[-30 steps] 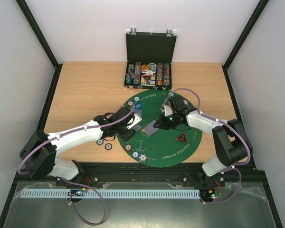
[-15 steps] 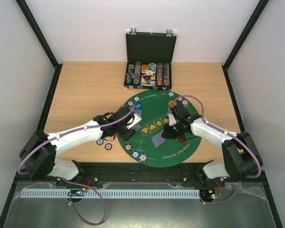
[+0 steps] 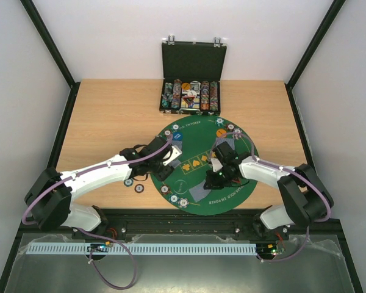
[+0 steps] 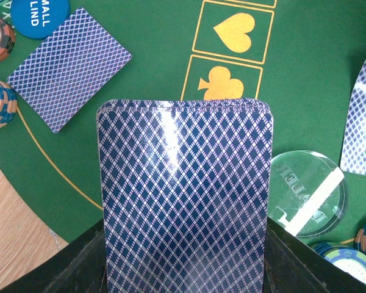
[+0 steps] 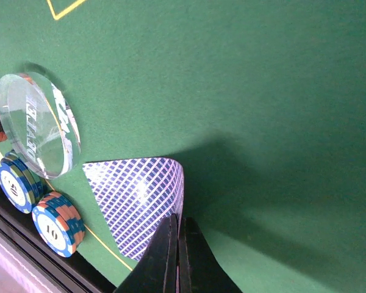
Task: Distribute texas hold em gaming equipment
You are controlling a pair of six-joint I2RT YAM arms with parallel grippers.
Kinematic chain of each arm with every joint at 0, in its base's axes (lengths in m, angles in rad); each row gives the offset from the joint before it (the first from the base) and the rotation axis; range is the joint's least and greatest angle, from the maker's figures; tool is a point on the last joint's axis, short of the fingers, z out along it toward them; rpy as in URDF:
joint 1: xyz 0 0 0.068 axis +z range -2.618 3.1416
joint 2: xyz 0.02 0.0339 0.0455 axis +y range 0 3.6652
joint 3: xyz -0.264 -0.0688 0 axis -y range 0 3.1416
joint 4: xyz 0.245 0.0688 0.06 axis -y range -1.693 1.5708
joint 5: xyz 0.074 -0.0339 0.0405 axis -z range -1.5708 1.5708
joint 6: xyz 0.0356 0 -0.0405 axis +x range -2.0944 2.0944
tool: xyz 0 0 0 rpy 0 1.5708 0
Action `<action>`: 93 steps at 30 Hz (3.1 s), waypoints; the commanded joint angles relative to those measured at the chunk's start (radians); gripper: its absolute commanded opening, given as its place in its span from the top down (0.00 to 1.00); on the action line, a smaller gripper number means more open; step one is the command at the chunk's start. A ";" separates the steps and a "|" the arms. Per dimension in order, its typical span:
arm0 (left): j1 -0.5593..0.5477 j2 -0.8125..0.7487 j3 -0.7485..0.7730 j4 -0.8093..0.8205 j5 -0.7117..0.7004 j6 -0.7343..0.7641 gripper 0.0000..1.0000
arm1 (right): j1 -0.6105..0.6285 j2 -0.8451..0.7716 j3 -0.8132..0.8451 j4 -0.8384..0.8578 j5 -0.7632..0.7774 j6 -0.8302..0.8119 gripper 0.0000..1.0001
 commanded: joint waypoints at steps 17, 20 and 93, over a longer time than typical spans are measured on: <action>0.005 -0.023 0.000 -0.001 -0.004 0.000 0.42 | 0.045 0.144 0.054 0.110 -0.054 -0.002 0.99; 0.005 -0.023 -0.001 -0.001 -0.004 0.001 0.42 | 0.045 0.142 0.069 0.089 -0.023 -0.007 0.97; 0.002 -0.050 -0.005 0.007 0.009 0.006 0.42 | -0.026 0.217 0.397 0.067 -0.095 -0.029 0.14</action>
